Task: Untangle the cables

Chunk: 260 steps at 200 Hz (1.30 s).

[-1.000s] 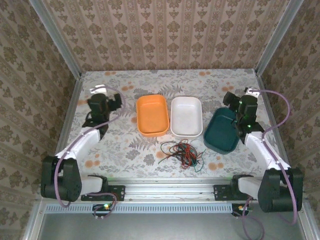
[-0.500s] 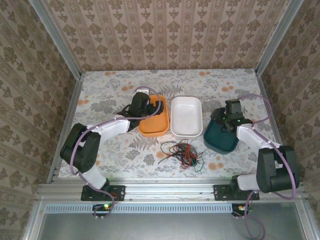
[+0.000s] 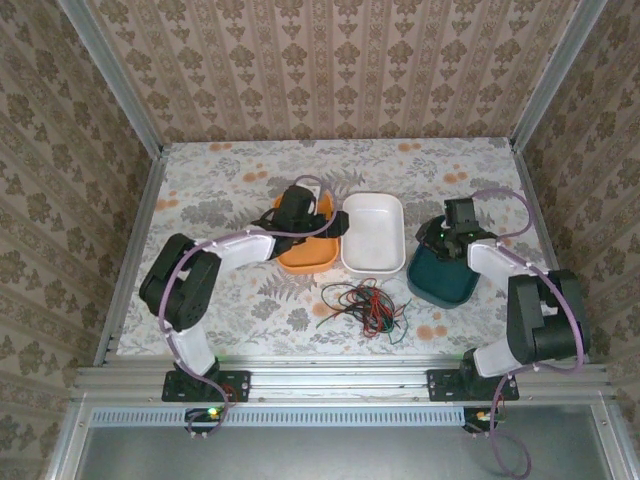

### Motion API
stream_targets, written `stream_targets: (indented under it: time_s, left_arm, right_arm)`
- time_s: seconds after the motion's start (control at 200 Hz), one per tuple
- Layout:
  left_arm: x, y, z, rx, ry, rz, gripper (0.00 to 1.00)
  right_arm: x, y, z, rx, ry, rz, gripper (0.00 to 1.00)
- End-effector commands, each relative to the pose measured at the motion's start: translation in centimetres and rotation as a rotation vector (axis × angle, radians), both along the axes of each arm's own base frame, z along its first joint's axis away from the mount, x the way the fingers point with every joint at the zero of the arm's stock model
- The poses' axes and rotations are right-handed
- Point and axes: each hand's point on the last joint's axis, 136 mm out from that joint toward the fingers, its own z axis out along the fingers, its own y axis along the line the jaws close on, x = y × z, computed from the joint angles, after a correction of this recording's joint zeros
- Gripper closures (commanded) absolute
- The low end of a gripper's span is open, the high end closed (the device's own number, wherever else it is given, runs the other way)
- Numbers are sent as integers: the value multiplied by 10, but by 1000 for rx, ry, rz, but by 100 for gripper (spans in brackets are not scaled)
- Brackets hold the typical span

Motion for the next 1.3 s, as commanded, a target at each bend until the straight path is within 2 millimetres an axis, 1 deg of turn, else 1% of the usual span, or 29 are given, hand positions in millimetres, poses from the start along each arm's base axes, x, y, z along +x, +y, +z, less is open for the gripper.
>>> stream_targets:
  time_s: [0.0, 0.065, 0.195, 0.265, 0.335, 0.585, 0.66, 0.795, 0.85, 0.97, 1.05, 1.12, 1.2, 1.295]
  left_arm:
    - [-5, -26, 6, -51, 28, -85, 0]
    - [-6, -30, 1, -29, 45, -93, 0]
    - [-5, -27, -15, 81, 84, -77, 1]
    - [-4, -24, -22, 128, 101, -68, 6]
    - [-2, -21, -26, 162, 119, -50, 14]
    - [10, -9, -38, 275, 146, 3, 31]
    - [19, -5, -41, 291, 146, 25, 37]
    - [42, -6, -38, 269, 135, 43, 55]
    - [52, -7, -36, 266, 119, 44, 59]
    - [74, -4, -37, 280, 103, 63, 74]
    - [89, 3, -38, 284, 100, 83, 77]
    - [101, 5, -36, 276, 96, 91, 78]
    - [112, 2, -30, 254, 86, 89, 78]
    - [118, -2, -27, 240, 88, 104, 77]
  right_arm:
    - [13, 13, 4, 17, -18, 48, 73]
    - [20, 18, 5, 23, -25, 62, 77]
    - [40, 30, 12, 52, -53, 96, 82]
    - [50, 35, 17, 67, -66, 112, 83]
    - [60, 42, 20, 83, -76, 131, 83]
    - [97, 73, 39, 144, -136, 244, 83]
    - [107, 79, 41, 151, -143, 261, 83]
    - [121, 85, 43, 151, -143, 273, 83]
    - [125, 84, 41, 138, -134, 273, 83]
    - [132, 79, 35, 86, -106, 269, 83]
    - [136, 71, 28, 35, -85, 253, 83]
    - [141, 70, 23, 13, -77, 259, 83]
    - [148, 71, 20, 2, -68, 271, 83]
    - [153, 72, 15, 0, -55, 274, 82]
